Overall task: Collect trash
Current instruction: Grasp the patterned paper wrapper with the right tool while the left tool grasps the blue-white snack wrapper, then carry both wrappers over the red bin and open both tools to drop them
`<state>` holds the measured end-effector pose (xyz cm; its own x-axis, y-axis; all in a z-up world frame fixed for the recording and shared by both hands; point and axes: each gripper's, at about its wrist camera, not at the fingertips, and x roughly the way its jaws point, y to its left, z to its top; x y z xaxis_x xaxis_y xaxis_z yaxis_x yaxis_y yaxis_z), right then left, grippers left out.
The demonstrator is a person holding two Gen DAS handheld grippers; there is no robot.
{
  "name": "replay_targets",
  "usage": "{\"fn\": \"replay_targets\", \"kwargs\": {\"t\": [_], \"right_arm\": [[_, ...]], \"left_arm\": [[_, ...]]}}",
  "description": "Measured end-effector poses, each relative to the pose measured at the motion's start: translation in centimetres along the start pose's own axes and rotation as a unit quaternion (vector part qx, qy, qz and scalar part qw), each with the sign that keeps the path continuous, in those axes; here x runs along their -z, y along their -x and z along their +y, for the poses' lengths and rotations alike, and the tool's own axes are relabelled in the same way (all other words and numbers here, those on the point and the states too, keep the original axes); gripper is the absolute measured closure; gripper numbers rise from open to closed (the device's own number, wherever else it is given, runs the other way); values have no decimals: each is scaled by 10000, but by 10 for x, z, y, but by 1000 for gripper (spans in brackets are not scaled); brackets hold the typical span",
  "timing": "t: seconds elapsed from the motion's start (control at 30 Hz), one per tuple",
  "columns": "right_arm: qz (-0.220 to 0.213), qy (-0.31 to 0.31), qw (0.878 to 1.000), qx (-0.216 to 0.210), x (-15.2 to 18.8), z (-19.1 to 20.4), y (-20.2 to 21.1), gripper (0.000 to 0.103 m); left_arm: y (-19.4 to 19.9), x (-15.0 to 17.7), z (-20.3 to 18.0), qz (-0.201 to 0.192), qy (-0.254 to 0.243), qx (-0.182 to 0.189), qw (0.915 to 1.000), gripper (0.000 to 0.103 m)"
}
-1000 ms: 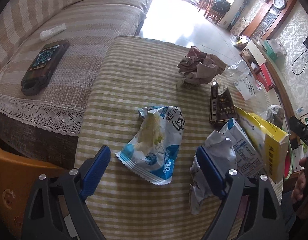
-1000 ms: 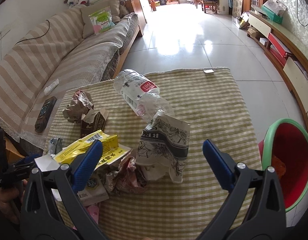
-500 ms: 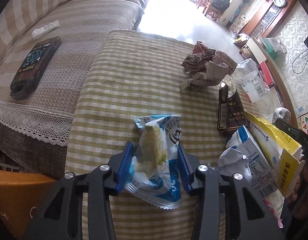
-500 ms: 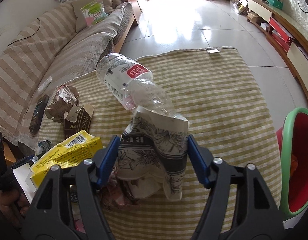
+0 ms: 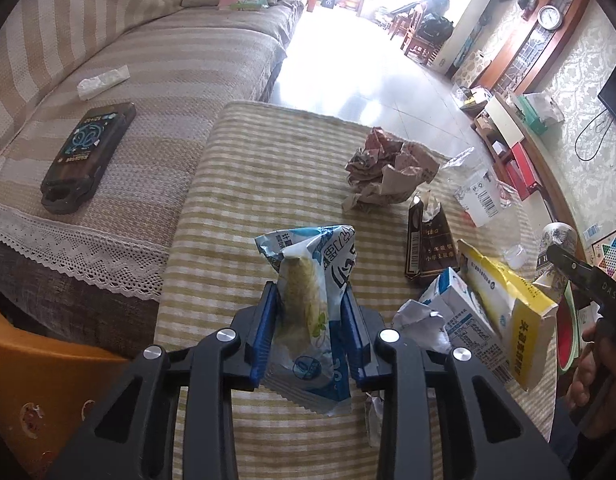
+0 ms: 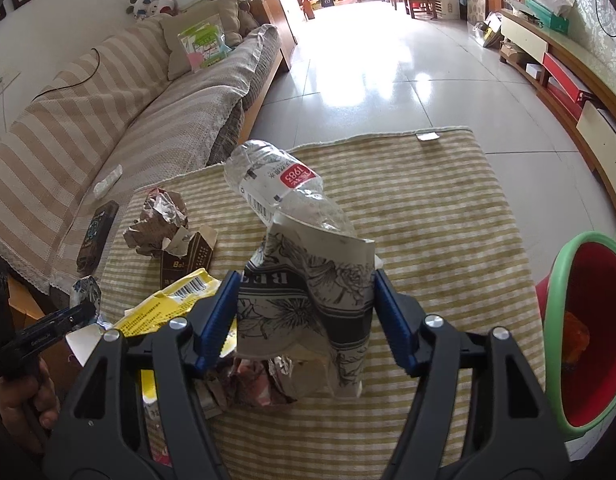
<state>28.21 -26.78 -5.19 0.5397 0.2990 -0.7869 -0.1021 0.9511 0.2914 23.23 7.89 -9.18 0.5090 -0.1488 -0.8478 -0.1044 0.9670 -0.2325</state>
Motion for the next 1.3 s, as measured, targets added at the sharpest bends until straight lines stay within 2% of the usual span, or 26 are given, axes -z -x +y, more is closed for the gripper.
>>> {"fn": "replay_targets", "kwargs": {"t": [0.3, 0.73, 1.03, 1.3], "right_arm": [[-467, 72, 9988, -106, -10, 1, 55, 38], [-991, -202, 9949, 20, -7, -41, 139, 38], [-1182, -671, 9900, 367, 10, -118, 181, 38], [-1267, -1170, 9825, 699, 28, -192, 204, 38]], "left_arm": [[57, -5, -30, -517, -102, 186, 9984, 74], [103, -6, -142, -842, -860, 805, 9895, 74], [95, 0, -240, -707, -1494, 1175, 9792, 74], [60, 14, -324, -398, -2014, 1390, 9688, 74]]}}
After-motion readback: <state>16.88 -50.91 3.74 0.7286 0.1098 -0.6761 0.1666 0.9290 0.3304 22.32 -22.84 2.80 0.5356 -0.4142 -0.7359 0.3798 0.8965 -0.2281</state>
